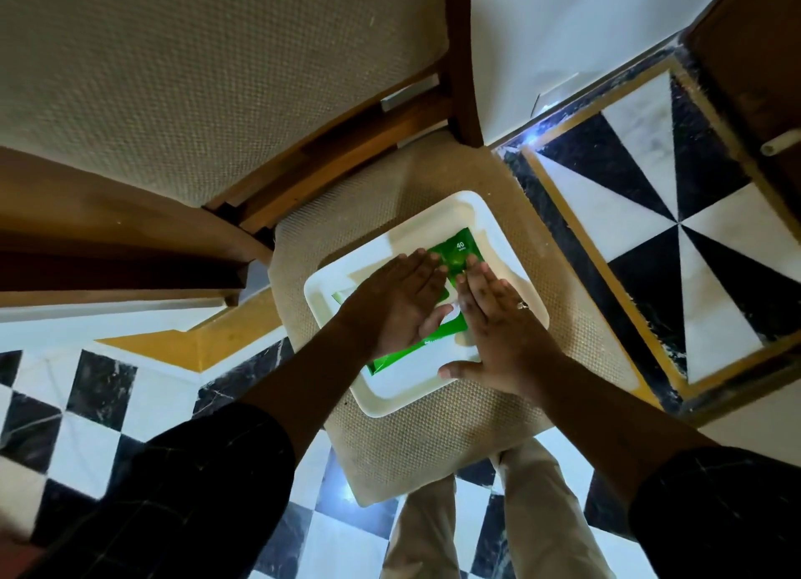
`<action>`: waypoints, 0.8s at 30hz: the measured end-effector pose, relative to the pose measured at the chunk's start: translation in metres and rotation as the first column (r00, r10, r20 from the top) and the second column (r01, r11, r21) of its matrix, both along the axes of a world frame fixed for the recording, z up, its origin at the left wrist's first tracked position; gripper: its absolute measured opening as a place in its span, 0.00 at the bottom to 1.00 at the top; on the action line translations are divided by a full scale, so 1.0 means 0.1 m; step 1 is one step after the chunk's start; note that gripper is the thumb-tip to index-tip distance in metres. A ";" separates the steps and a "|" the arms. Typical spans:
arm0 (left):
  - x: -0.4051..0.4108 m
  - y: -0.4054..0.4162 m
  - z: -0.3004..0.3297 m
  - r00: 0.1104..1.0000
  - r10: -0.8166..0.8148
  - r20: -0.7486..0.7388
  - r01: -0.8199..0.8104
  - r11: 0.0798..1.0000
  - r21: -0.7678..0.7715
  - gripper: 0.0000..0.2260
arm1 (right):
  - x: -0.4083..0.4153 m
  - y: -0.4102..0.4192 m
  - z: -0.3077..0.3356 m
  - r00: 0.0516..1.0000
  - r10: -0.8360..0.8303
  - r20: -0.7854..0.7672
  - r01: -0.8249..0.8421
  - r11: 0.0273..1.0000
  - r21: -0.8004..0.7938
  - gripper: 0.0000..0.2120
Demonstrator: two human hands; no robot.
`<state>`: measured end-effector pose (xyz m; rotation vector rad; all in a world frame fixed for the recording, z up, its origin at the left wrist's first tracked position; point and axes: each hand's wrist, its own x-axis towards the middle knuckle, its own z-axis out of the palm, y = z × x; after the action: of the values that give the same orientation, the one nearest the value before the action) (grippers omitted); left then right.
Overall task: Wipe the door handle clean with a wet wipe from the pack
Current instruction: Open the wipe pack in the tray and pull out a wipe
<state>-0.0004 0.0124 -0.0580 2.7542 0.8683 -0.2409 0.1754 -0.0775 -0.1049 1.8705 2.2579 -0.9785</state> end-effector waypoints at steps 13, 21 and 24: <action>-0.31 0.38 0.24 0.993 0.085 0.088 -0.102 0.973 0.209 0.20 | -0.41 0.17 0.28 0.942 -0.313 -0.121 0.333 0.920 0.207 0.15; -0.25 0.27 0.22 0.972 0.209 0.109 -0.227 0.956 0.185 0.14 | -0.64 0.26 0.37 0.952 -0.301 0.060 0.286 0.941 0.183 0.06; -0.24 0.24 0.26 0.975 0.202 0.090 -0.217 0.953 0.212 0.13 | -0.60 0.26 0.36 0.940 -0.331 -0.085 0.342 0.922 0.183 0.09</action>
<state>-0.0240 0.0363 -0.0323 2.8179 1.2264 -0.0121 0.1150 -0.0512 -0.0688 2.4061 2.1730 -0.8743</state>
